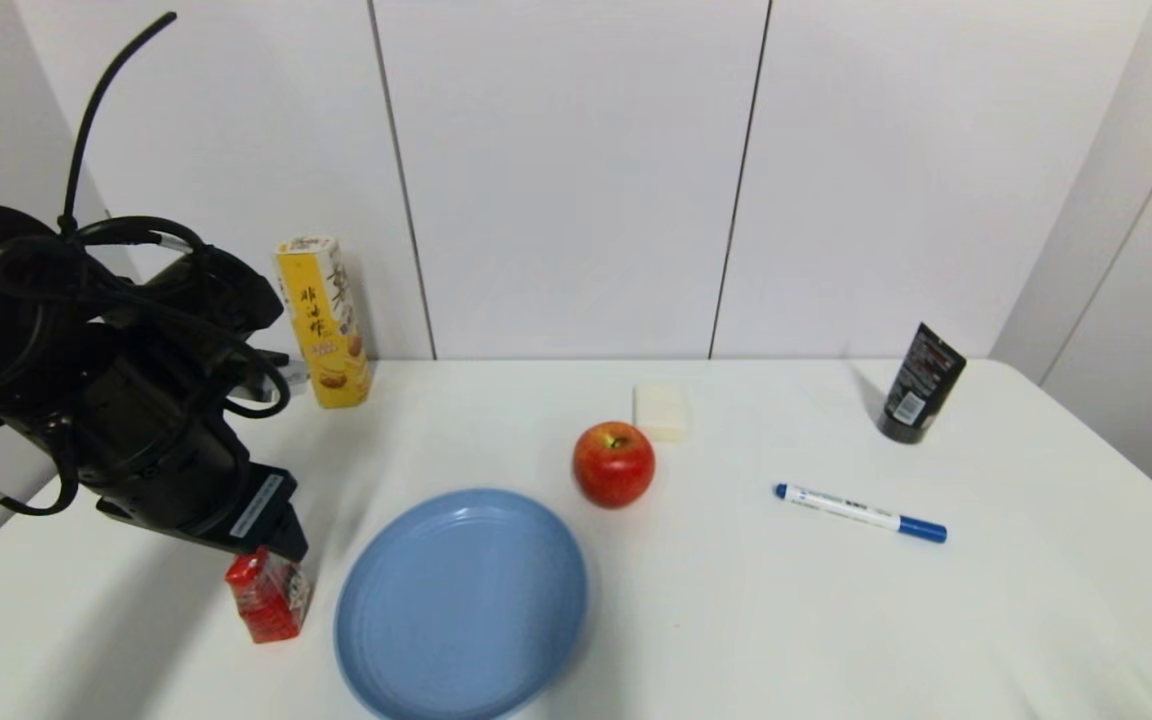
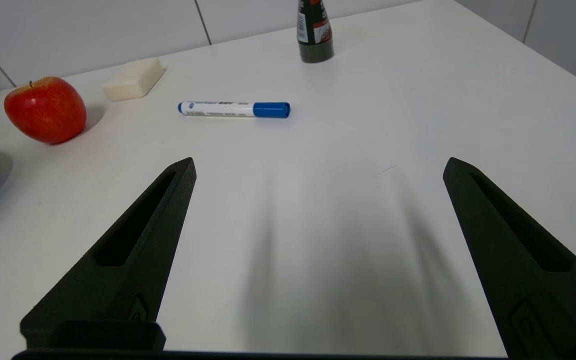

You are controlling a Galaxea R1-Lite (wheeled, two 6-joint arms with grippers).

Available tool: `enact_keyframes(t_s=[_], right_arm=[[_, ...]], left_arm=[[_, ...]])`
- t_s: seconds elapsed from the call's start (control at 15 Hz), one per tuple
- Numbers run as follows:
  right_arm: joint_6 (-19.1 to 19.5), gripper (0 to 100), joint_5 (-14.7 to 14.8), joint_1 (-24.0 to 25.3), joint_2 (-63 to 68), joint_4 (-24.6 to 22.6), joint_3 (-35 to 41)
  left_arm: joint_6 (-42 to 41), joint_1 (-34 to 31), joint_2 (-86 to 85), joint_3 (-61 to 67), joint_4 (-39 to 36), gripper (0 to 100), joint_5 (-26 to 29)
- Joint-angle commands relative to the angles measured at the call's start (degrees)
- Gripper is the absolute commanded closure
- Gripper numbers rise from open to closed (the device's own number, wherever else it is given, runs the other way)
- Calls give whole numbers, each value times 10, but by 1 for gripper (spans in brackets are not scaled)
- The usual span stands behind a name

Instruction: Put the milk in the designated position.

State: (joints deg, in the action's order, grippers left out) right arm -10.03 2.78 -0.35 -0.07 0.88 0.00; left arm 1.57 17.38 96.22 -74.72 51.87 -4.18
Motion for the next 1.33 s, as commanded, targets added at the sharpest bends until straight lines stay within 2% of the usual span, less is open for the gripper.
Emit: enact_keyframes(t_s=[0.07, 0.27, 0.6, 0.8, 0.93, 1.0, 1.07, 1.33], right_arm=[[-1, 0, 0, 0, 1, 0, 1], [-1, 0, 0, 0, 1, 0, 1], [-1, 0, 0, 0, 1, 0, 0], [-1, 0, 0, 0, 1, 0, 1], [-1, 0, 0, 0, 1, 0, 1], [-1, 0, 0, 0, 1, 0, 1], [-1, 0, 0, 0, 1, 0, 1], [-1, 0, 0, 0, 1, 0, 1]], left_arm=[[1, 3, -24, -10, -21, 0, -1], [19, 12, -76, 21, -127, 0, 1], [59, 21, -239, 251, -513, 0, 1], [48, 3, -376, 416, -666, 0, -2], [-25, -64, -452, 496, -724, 0, 0], [-57, -111, -492, 530, -736, 0, 1], [-69, -131, -536, 567, -744, 0, 1], [-75, -135, -746, 677, -718, 0, 6]])
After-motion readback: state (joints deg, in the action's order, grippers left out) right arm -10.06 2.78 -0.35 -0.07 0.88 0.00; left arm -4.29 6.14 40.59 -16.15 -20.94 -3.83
